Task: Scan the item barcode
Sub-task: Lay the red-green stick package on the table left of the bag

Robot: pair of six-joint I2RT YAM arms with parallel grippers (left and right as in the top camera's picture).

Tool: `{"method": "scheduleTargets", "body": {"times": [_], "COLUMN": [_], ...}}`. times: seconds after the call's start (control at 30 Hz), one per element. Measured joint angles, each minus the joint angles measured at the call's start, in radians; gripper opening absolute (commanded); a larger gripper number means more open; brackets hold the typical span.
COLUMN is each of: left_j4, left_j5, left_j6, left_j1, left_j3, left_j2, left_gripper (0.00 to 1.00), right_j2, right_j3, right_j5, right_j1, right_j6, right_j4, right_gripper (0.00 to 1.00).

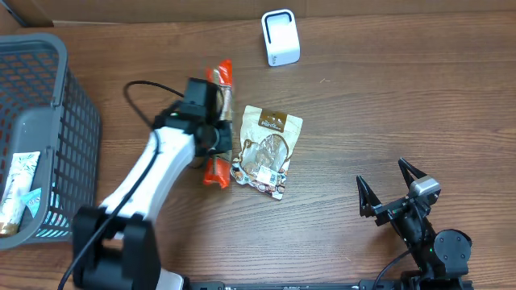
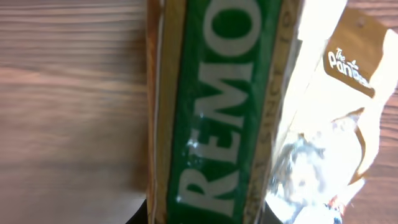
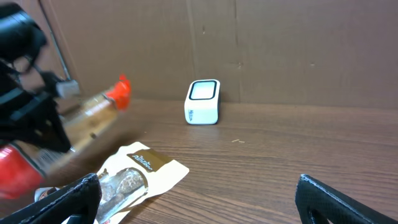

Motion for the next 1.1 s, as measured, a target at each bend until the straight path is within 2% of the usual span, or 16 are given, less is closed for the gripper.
{"method": "scheduleTargets", "body": {"times": [0.03,0.07,0.1,0.13,0.2,0.27,0.37,0.5,0.8,0.97,1.1], "left_j4": [0.023,0.043,0.052,0.052,0.054,0.056,0.043,-0.050,-0.244,-0.365,-0.443], "left_j5": [0.002,0.002,0.002,0.003,0.006,0.006,0.007,0.009,-0.037,-0.065,-0.096], "left_j6": [-0.006,-0.014,-0.022,-0.029,-0.048,-0.076,-0.093,-0.095,-0.041,0.028,0.040], "left_j1": [-0.012,-0.024,-0.033,-0.040,-0.048,-0.049,-0.049,-0.049,0.015,0.188,0.443], "left_j3": [0.000,0.000,0.000,0.000,0.000,0.001,0.011,0.074,0.414,0.537,0.544], "left_j2": [0.027,0.051,0.075,0.094,0.122,0.133,0.133,0.108,-0.174,-0.328,-0.420], "left_gripper": [0.04,0.10,0.31,0.42,0.88,0.97,1.00,1.00,1.00,0.99,1.00], "right_j2": [0.000,0.000,0.000,0.000,0.000,0.000,0.000,0.000,0.000,0.000,0.000], "right_j3": [0.000,0.000,0.000,0.000,0.000,0.000,0.000,0.000,0.000,0.000,0.000], "right_j5": [0.000,0.000,0.000,0.000,0.000,0.000,0.001,0.000,0.000,0.000,0.000], "right_j1": [0.000,0.000,0.000,0.000,0.000,0.000,0.000,0.000,0.000,0.000,0.000], "right_j6": [0.000,0.000,0.000,0.000,0.000,0.000,0.000,0.000,0.000,0.000,0.000], "right_j4": [0.001,0.001,0.001,0.001,0.001,0.001,0.000,0.000,0.001,0.001,0.001], "right_gripper": [1.00,1.00,1.00,1.00,1.00,1.00,1.00,1.00,1.00,1.00,1.00]}}
